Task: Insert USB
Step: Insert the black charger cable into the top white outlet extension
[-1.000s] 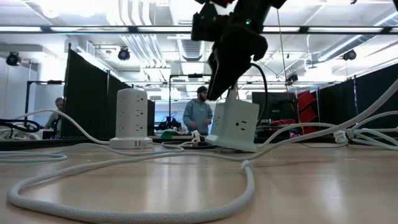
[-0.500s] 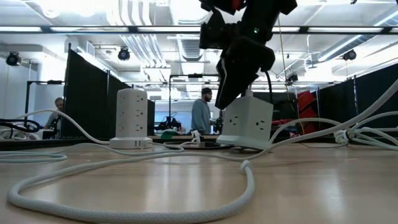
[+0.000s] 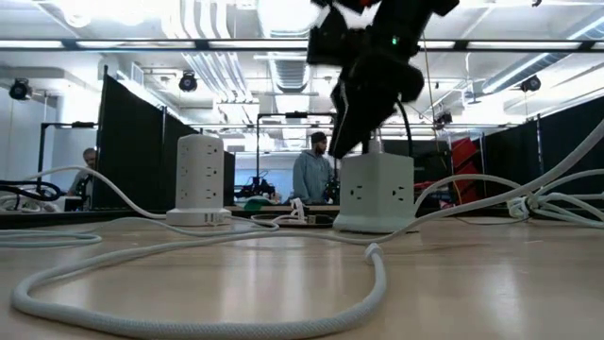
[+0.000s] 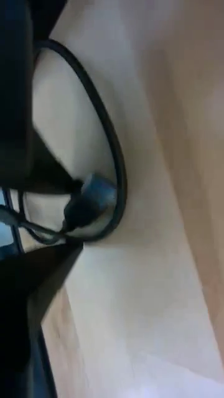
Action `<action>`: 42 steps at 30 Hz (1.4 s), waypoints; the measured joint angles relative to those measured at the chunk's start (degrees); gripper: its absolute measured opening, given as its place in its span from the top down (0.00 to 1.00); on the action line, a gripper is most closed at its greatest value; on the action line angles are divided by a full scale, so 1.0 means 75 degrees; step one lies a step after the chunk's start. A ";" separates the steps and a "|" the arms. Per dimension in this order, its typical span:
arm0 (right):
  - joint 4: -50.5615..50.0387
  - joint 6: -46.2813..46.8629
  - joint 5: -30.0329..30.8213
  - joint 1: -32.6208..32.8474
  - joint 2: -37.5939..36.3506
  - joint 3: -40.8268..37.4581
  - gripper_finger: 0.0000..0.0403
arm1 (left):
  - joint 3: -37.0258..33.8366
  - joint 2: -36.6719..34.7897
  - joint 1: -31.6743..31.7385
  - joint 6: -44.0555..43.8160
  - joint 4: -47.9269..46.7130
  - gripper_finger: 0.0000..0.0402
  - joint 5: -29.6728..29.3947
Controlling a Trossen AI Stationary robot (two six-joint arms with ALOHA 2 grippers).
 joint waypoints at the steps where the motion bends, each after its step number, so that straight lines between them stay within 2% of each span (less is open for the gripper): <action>1: 0.0031 -0.0083 0.0013 0.0000 -0.0122 0.0000 0.48 | -0.0005 -0.0002 0.0000 0.0080 -0.0031 0.92 -0.0035; 2: 0.0045 -0.0186 0.0018 0.0000 -0.0257 0.0000 0.48 | -0.0005 -0.0002 0.0000 0.0139 -0.0075 0.95 -0.0068; 7: 0.0186 -0.0608 0.0019 0.0000 -0.0847 0.0000 0.48 | 0.0096 -0.0161 0.0008 0.0508 -0.0391 0.95 -0.0229; 9: 0.0359 -0.0769 0.0018 -0.0017 -0.1040 0.0000 0.48 | 0.0348 -0.0312 0.0024 0.0911 -0.1224 0.95 -0.0798; 10: 0.0514 -0.0826 0.0018 -0.0018 -0.1120 0.0000 0.48 | 0.0548 -0.0371 0.0030 0.1193 -0.1771 0.95 -0.1331; 12: 0.1082 -0.0918 -0.0070 -0.0027 -0.1147 -0.0085 0.48 | 0.0958 -0.0463 0.0052 0.1969 -0.2703 0.95 -0.2776; 22: 0.4872 -0.1258 -0.1068 -0.0097 -0.1042 -0.1051 0.49 | 0.2381 -0.0747 0.0239 0.7152 -0.5523 0.95 -1.1247; 24: 0.5988 -0.1194 -0.1430 -0.0117 -0.1028 -0.1430 0.49 | 0.2488 -0.0815 0.0418 0.7920 -0.5770 0.95 -1.2431; 28: 0.8488 -0.1233 -0.1666 -0.0119 -0.0840 -0.2107 0.51 | 0.2472 -0.0988 0.1034 0.8304 -0.5859 0.95 -1.2910; 30: 0.8929 -0.1449 -0.1678 -0.0119 -0.0665 -0.2139 0.52 | 0.2474 -0.1081 0.1343 0.8302 -0.5857 0.95 -1.2943; 36: 0.8898 -0.1945 -0.1678 -0.0335 0.0181 -0.1263 0.54 | 0.2494 -0.1463 0.1797 0.8541 -0.5758 0.95 -1.2929; 39: 0.8857 -0.2006 -0.1678 -0.0503 0.0490 -0.0883 0.56 | 0.2497 -0.1677 0.1818 0.8950 -0.5467 0.95 -1.2418; 42: 0.8682 -0.1972 -0.1727 -0.0625 0.0585 -0.0699 0.57 | 0.2485 -0.1884 0.1974 1.0404 -0.4697 0.95 -1.1184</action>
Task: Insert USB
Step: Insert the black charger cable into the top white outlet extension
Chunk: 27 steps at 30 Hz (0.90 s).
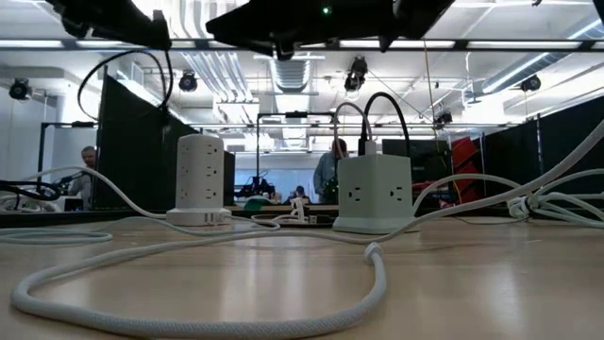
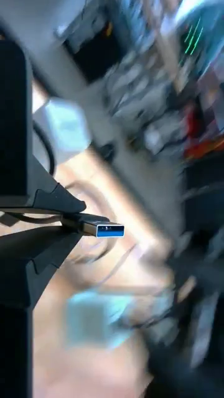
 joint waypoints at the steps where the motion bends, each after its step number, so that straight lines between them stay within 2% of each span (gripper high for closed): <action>1: -0.0068 0.0078 -0.0057 -0.0012 0.0002 0.0004 0.57 | -0.0015 -0.0052 0.0173 0.0520 0.0286 0.95 0.0293; 10: -0.0683 0.0781 -0.0575 -0.0120 0.0018 0.0040 0.58 | -0.0153 -0.0520 0.1734 0.5201 0.2858 0.95 0.2928; 13: -0.0836 0.1007 -0.0599 -0.0134 0.0019 0.0027 0.58 | -0.0479 -0.0698 0.2269 0.6060 0.3780 0.95 0.3724; 19: -0.1003 0.1012 -0.0389 -0.0242 -0.0052 0.0012 0.58 | -0.1149 -0.1173 0.2703 0.6966 0.5088 0.95 0.4028; 22: -0.1327 0.1029 0.0055 -0.0309 -0.0104 0.0011 0.58 | -0.1200 -0.1354 0.2711 0.6999 0.5320 0.95 0.4083; 27: -0.1241 0.0997 0.0154 -0.0455 -0.0054 0.0028 0.59 | -0.1206 -0.1438 0.2714 0.7397 0.5386 0.95 0.4109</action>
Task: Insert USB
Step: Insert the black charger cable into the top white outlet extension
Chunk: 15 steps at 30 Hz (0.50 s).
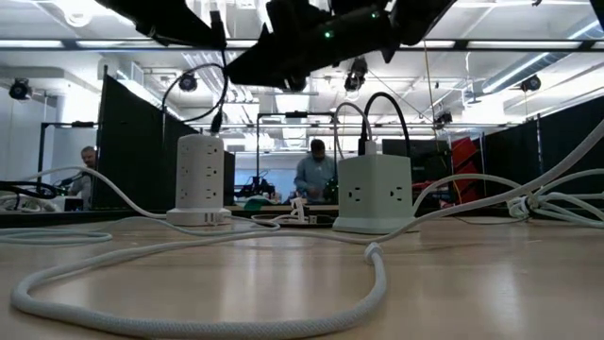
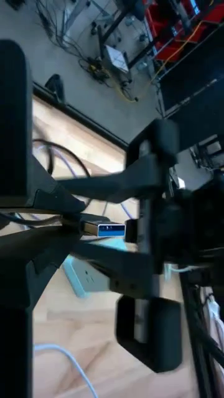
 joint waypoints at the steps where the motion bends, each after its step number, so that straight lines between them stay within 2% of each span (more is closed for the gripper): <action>1: 0.0061 0.0006 -0.0010 -0.0024 0.0000 0.0004 0.59 | -0.0005 -0.0003 0.0001 0.0016 -0.0012 0.95 -0.0023; 15: 0.0599 0.0064 -0.0186 -0.0014 0.0069 0.0001 0.71 | -0.0294 0.0003 0.0110 0.0077 0.1002 0.95 -0.0041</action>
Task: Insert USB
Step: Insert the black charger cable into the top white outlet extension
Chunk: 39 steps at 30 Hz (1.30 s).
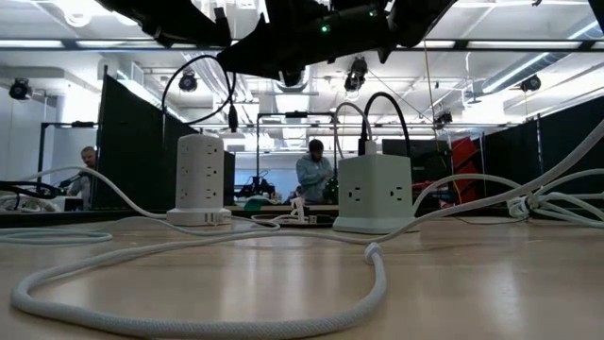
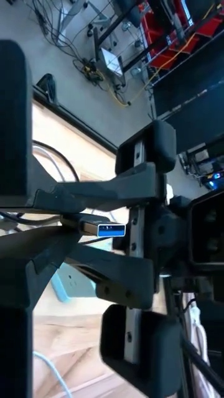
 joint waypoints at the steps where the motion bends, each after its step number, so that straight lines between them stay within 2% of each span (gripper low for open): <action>1: 0.0001 0.0000 -0.0001 0.0008 -0.0002 0.0000 0.73 | -0.0005 0.0003 0.0002 0.0000 -0.0007 0.95 0.0001; 3: 0.0004 0.0011 0.0002 0.0007 -0.0002 0.0000 0.79 | -0.0009 0.0003 0.0002 0.0000 -0.0012 0.95 0.0001; 6: -0.0003 0.0063 -0.0002 0.0007 -0.0023 0.0000 0.94 | -0.0009 0.0003 0.0002 -0.0002 -0.0119 0.95 -0.0004; 8: -0.0040 0.0064 0.0013 0.0009 -0.0031 0.0019 0.98 | -0.0009 -0.0001 0.0006 -0.0006 -0.0273 0.95 -0.0015; 17: -0.0082 0.0258 0.0033 0.0007 -0.0031 0.0067 0.99 | -0.0009 -0.0004 0.0110 -0.0181 -0.0532 0.95 -0.0033; 29: -0.0574 0.0700 0.0648 -0.0013 -0.0031 0.0223 1.00 | 0.0008 -0.0287 0.0145 -0.0286 -0.1136 0.95 -0.0012; 35: -0.2575 0.1736 0.1284 -0.0226 0.0393 0.1114 1.00 | 0.0076 -0.1135 0.0912 -0.2276 -0.3429 0.79 -0.0283; 39: -0.3517 0.2536 0.1269 -0.0429 0.0875 0.1655 1.00 | 0.0073 -0.1530 0.1336 -0.3103 -0.4292 0.71 -0.0243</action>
